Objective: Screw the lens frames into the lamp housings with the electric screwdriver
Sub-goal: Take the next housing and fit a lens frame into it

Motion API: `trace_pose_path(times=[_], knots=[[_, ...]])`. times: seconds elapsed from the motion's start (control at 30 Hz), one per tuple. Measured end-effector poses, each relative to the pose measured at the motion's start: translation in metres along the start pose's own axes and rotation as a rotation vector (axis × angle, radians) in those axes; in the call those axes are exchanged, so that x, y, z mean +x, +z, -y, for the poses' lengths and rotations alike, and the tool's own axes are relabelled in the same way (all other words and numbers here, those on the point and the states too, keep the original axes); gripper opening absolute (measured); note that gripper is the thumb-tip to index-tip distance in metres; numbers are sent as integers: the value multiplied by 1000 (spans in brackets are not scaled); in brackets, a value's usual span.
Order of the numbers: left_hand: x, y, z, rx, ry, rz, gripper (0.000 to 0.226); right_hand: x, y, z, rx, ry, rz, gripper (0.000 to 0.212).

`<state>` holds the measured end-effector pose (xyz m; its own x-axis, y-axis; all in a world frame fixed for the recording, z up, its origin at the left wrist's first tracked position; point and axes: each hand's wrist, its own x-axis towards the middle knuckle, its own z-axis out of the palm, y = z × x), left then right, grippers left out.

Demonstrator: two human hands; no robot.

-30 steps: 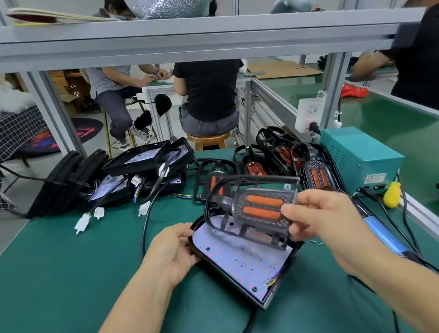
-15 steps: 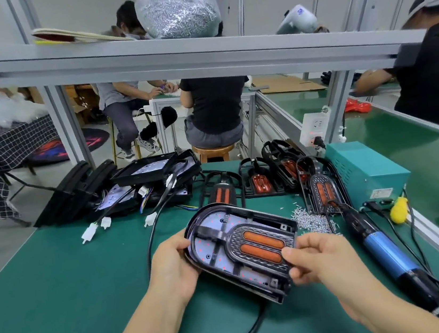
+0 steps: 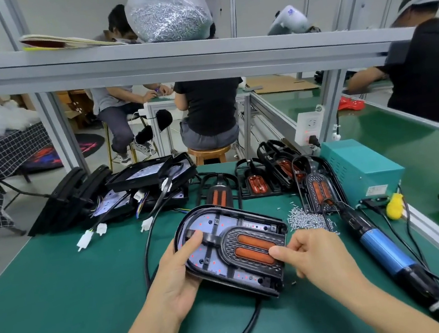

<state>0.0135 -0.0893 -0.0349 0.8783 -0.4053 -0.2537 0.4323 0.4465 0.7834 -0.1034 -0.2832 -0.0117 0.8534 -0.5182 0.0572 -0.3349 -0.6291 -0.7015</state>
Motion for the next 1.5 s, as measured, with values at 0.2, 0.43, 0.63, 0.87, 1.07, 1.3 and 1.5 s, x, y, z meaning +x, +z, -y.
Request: trace_pose_path(times=[0.2, 0.43, 0.63, 0.87, 1.07, 1.3, 1.5], knots=[[1, -3, -3, -46, -77, 18, 52, 8, 2, -7, 563, 182, 188, 56], [-2, -1, -4, -10, -135, 99, 34, 2, 8, -11, 751, 90, 212, 66], [-3, 6, -6, 61, -46, 69, 53, 6, 3, -10, 692, 133, 264, 38], [2, 2, -11, 98, -74, 42, 52, 3, 6, -8, 651, 92, 281, 24], [19, 3, -11, 162, -162, -19, 49, 6, 7, -6, 448, 115, 279, 17], [37, 0, -6, 456, -50, -112, 13, 14, -46, -41, -176, 13, -3, 35], [31, -1, -5, 845, 197, -156, 12, 10, -93, -89, -719, 247, 5, 31]])
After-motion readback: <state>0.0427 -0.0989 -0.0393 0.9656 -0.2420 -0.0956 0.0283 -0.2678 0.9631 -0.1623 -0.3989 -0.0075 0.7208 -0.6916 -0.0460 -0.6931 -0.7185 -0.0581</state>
